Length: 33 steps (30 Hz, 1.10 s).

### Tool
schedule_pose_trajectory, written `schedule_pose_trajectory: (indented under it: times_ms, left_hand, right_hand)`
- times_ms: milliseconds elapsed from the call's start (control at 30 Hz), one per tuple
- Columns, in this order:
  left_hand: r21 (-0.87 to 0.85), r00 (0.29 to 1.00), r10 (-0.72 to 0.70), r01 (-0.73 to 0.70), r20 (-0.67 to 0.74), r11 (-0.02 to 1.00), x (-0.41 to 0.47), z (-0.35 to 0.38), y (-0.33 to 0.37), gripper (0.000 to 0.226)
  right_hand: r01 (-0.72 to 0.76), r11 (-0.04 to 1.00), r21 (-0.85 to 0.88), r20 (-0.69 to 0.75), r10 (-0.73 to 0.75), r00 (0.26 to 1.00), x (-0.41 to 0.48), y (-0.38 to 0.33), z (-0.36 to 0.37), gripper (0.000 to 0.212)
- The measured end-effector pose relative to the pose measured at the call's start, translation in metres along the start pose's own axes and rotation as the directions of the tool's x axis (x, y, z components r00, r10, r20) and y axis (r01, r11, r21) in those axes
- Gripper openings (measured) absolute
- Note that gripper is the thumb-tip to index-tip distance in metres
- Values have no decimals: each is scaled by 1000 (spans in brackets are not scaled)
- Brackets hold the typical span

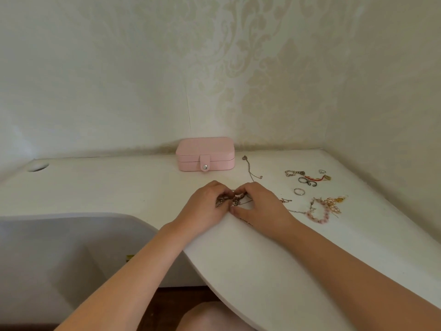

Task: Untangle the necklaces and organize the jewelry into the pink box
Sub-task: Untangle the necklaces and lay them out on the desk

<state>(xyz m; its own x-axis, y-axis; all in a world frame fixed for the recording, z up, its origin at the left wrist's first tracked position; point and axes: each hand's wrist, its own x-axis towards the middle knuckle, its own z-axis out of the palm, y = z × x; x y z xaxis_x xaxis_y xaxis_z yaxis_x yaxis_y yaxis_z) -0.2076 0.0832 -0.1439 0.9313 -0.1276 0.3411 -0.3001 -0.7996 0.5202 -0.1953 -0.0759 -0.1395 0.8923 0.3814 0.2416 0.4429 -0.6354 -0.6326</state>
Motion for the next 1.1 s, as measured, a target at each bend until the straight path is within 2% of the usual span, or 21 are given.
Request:
schedule_pose_trajectory:
  times_ms: [233, 333, 433, 533, 667, 733, 767, 900, 967, 1033, 1100]
  left_hand:
    - [-39, 1000, -17, 16, -26, 999, 6, 4, -11, 5]
    - [-245, 989, -140, 125, -48, 962, 6, 0, -13, 9]
    - [-393, 947, -288, 214, -140, 894, 8, -4, -15, 15]
    - [-637, 891, -418, 218, -179, 739, 9, -8, -20, 18]
    - [-871, 850, -518, 181, -96, 457, 7, -15, -19, 24]
    - [-926, 848, -526, 148, -61, 346, 6, -18, -18, 24]
    - [-933, 851, -522, 142, -55, 330, 6, -19, -17, 24]
    - [-913, 869, -493, 172, -36, 370, 5, -19, -13, 23]
    - [-893, 877, -479, 190, -32, 407, 5, -18, -12, 24]
    - [-883, 885, -464, 199, -24, 425, 4, -18, -11, 25]
    - [-881, 896, -443, 189, -27, 435, 3, -19, -11, 25]
  right_hand:
    - [-14, 997, -72, 50, 17, 999, 2, -1, -3, 44]
    - [-35, 985, -167, 60, 45, 997, 5, 1, 1, 50]
    - [-89, 943, -322, 99, 126, 987, 7, 5, 2, 53]
    - [-74, 916, -395, 103, 124, 987, 6, 7, 3, 53]
    - [-69, 909, -410, 114, 126, 985, 2, 6, 3, 53]
    - [-71, 921, -383, 115, 124, 986, 1, 4, 1, 53]
    - [-77, 930, -360, 120, 128, 985, 1, 3, 0, 54]
    - [-91, 967, -240, 174, 135, 975, 2, -1, -6, 60]
    - [-111, 992, -56, 175, 119, 977, 1, -8, -10, 62]
    - [-97, 984, 147, 127, 78, 989, 4, -17, -13, 57]
    - [-44, 981, 187, 65, 32, 997, 14, -23, -11, 44]
